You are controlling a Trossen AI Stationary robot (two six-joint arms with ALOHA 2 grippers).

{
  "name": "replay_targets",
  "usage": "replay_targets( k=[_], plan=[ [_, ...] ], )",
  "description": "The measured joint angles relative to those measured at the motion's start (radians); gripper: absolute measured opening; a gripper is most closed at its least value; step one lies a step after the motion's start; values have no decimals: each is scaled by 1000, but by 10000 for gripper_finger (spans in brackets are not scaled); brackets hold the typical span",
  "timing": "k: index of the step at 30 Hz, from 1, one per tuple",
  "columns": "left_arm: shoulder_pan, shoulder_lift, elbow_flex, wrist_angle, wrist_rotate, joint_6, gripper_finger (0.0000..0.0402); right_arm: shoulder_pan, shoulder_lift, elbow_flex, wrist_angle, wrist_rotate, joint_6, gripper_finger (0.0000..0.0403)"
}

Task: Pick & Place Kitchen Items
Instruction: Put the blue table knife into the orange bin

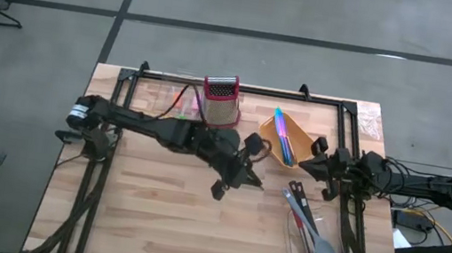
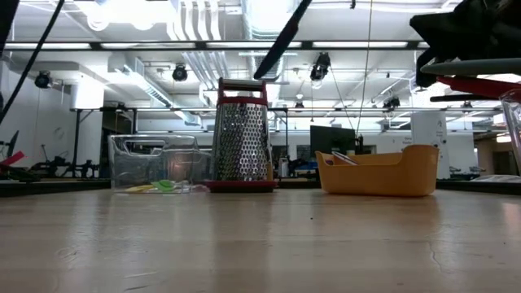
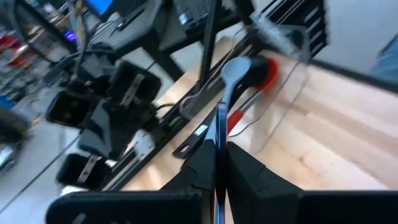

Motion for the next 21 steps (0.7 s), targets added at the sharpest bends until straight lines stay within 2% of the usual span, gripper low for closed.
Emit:
replay_targets(
  k=[4, 8, 14, 17, 21],
  plan=[
    [52, 0, 0, 13, 154, -4, 21, 0, 5, 0, -1, -5, 61, 8],
    [89, 0, 0, 31, 166, -3, 21, 0, 30, 0, 5, 48, 28, 9],
    [122, 1, 0, 86, 204, 17, 21, 0, 127, 33, 13, 156, -161, 13],
    [140, 1, 0, 140, 259, 21, 21, 0, 205, 83, 15, 169, -240, 36],
    [159, 1, 0, 213, 290, 5, 21, 0, 322, 154, 25, 249, -289, 84]
  ],
)
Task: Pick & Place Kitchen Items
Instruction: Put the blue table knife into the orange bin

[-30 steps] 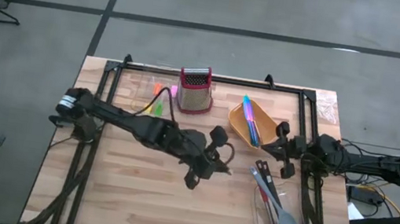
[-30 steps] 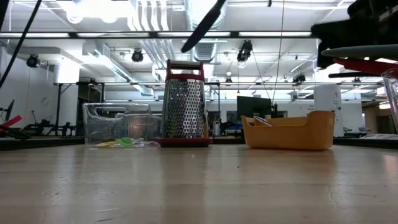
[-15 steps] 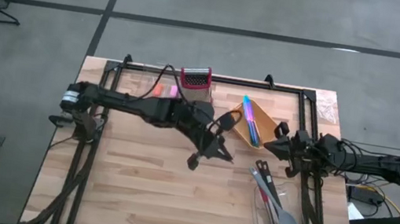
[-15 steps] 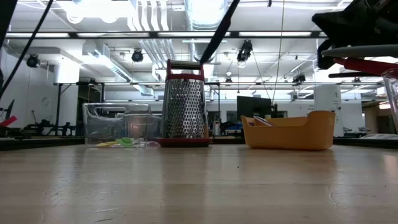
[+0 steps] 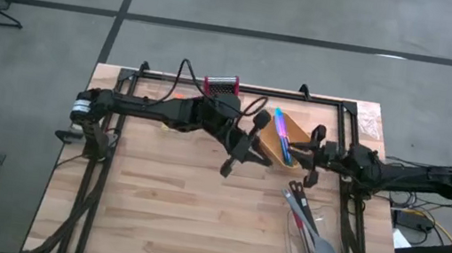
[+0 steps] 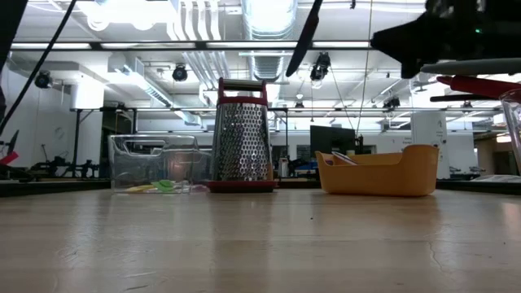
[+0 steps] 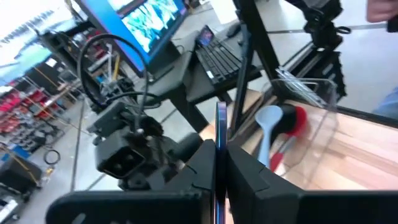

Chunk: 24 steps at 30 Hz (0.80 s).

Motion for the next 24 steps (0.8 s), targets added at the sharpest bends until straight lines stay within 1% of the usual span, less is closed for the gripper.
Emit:
replay_targets(
  k=[7, 9, 13, 18, 24],
  plan=[
    [20, 1, 0, 42, 11, 5, 21, 24, 199, 148, 14, 10, -143, 160],
    [24, 1, 0, 43, 10, 4, 21, 43, 251, 194, 16, 9, -192, 174],
    [26, 1, 0, 40, 8, 4, 21, 84, 349, 261, 60, 9, -240, 195],
    [27, 1, 0, 33, 9, 0, 21, 109, 442, 310, 148, 13, -280, 198],
    [28, 1, 0, 33, 8, -4, 21, 110, 518, 340, 210, 13, -296, 169]
  ],
)
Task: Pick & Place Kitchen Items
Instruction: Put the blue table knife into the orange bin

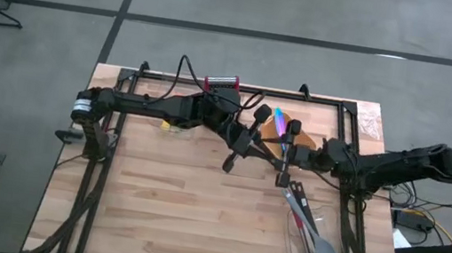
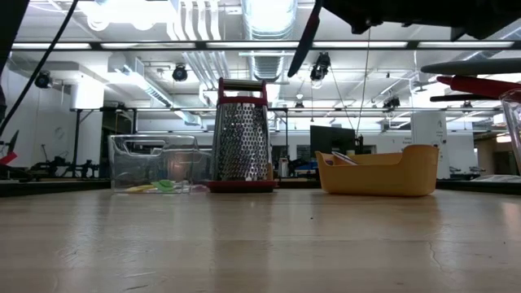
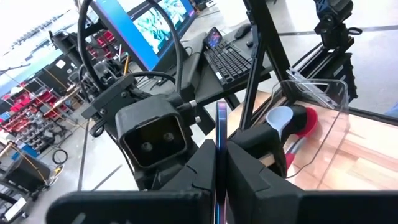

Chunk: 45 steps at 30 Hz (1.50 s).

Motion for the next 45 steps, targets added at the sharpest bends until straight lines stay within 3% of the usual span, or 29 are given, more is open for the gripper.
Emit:
replay_targets(
  k=[5, 13, 20, 23, 27, 32, 37, 40, 45],
  plan=[
    [0, 0, 0, -2, 0, -6, 21, 0, 38, 30, 3, 0, -8, 131],
    [1, 0, 1, -16, -13, -39, 32, 0, 16, 18, -16, 2, -39, 25],
    [1, 0, 2, -17, -14, -67, 37, 0, -3, 12, -39, 1, -34, 20],
    [0, 0, 2, -14, -66, -114, 48, 0, -12, 11, -57, 0, -15, 15],
    [-1, -4, 2, -35, -84, -155, 84, 0, -34, 11, -109, 28, 1, 14],
    [-1, -19, 1, -65, -107, -185, 157, 0, -67, 11, -166, 60, 32, 14],
    [-3, -50, 0, -88, -246, -181, 216, -2, -115, 12, -226, 83, 60, 13],
    [-3, -71, 0, -99, -330, -184, 232, -2, -142, 11, -246, 85, 61, 13],
    [-6, -87, 0, -151, -330, -174, 236, -4, -189, 11, -287, 124, 69, 13]
  ],
)
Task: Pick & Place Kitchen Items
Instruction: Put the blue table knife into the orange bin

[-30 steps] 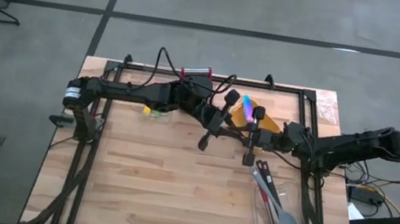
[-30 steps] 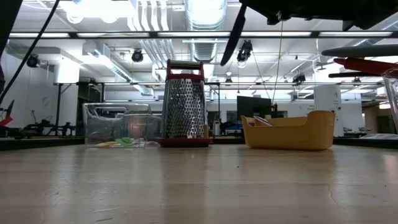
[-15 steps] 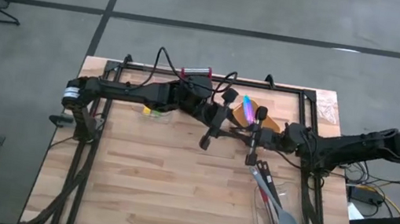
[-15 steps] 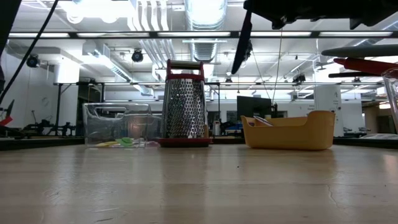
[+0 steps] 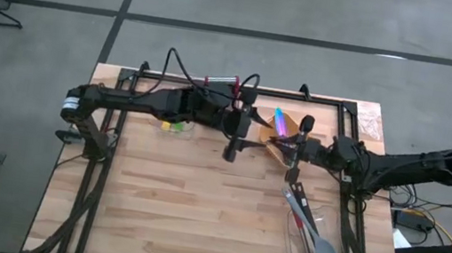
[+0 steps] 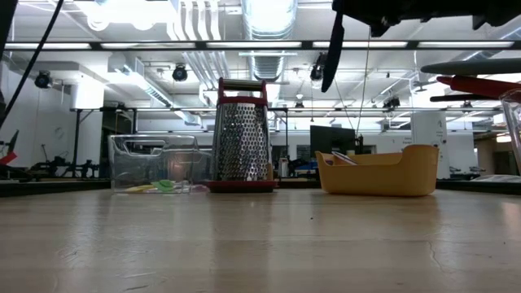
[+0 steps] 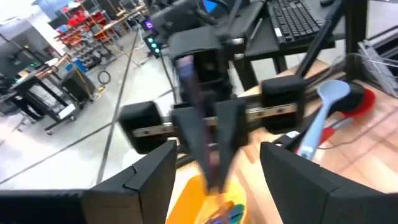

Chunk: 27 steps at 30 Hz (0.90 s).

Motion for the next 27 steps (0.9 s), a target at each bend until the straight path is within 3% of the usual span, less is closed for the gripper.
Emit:
replay_targets(
  k=[5, 10, 19, 27],
  plan=[
    [-2, -2, 0, -33, 2, -8, 236, -9, -28, 0, -39, 87, 56, 13],
    [-2, -2, 0, -64, 1, -21, 236, -58, -35, 19, -132, 97, 181, 13],
    [-5, -2, 0, -120, 36, -73, 236, -169, -34, 119, -479, 110, 378, 13],
    [-23, -6, -71, -133, 131, -121, 233, -264, 1, 233, -741, 107, 436, 13]
  ],
)
